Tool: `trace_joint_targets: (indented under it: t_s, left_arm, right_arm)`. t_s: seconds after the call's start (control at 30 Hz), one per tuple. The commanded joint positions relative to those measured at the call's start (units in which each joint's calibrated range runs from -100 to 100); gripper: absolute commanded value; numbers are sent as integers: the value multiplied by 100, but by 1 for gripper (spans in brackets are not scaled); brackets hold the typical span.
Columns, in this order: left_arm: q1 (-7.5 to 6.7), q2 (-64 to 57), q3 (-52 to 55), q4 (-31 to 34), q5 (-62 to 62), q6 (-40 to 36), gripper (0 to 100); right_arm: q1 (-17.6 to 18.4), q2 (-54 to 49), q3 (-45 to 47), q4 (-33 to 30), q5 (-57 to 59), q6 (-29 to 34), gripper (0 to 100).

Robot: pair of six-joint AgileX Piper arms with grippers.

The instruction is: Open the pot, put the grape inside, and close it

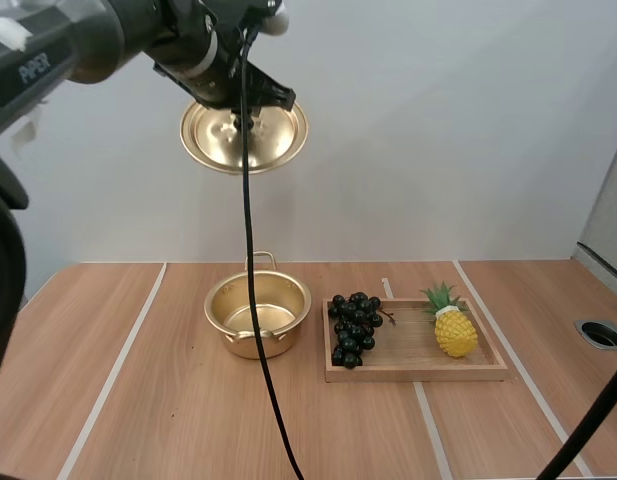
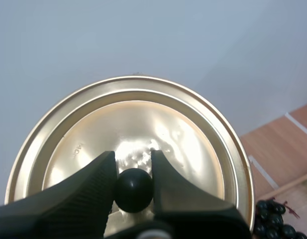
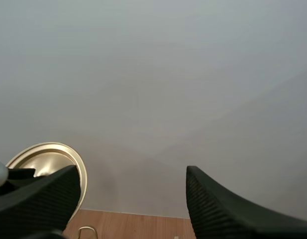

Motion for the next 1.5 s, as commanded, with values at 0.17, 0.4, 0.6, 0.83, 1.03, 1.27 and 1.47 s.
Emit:
trace_joint_targets:
  t_s: [0.17, 0.4, 0.6, 0.83, 1.03, 1.27, 1.47]
  left_arm:
    - [-6, -884, -1402, 566, -191, -615, 1]
    - [-6, -1659, -2458, 611, -47, -715, 1]
    - [-6, -2113, -3480, 950, 173, -719, 1]
    - [-6, -2149, -4437, 1627, 340, -947, 1]
    - [-6, -2149, -4647, 1818, 434, -1054, 1]
    - [-6, -2149, -4734, 1831, 630, -1062, 1]
    - [-6, -2149, -4734, 1832, 700, -1062, 1]
  right_arm:
    - [5, -74, -77, 10, 0, 5, 100]
    - [5, 17, -77, 45, 0, -151, 100]
    - [5, 242, 205, 198, 0, -296, 100]
    - [5, 619, 1160, 235, 0, -624, 100]
    - [84, 1036, 2184, 409, 0, -819, 100]
    - [448, 1674, 3121, 287, 0, -889, 100]
    - [514, 2097, 3719, -224, 0, -889, 100]
